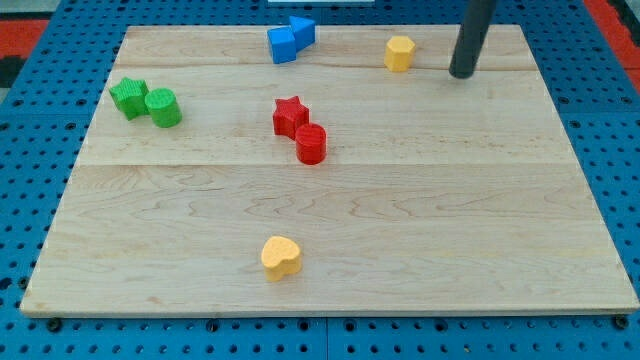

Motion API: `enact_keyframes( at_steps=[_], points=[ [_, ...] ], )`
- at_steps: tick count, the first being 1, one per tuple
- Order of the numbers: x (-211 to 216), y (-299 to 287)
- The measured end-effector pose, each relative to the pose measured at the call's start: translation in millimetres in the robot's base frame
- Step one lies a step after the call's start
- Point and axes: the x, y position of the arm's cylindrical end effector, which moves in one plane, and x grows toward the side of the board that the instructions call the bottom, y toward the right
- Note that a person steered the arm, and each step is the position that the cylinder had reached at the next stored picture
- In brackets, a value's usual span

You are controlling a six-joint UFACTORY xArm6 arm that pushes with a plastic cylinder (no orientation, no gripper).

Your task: Move the yellow hexagon towards right

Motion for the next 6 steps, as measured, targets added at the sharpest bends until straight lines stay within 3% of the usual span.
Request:
enact_keyframes(
  at_steps=[1, 2, 3, 4, 5, 6],
  points=[
    [-43, -30],
    [16, -117],
    [45, -131],
    [4, -121],
    [-4, -186],
    [43, -202]
  ],
)
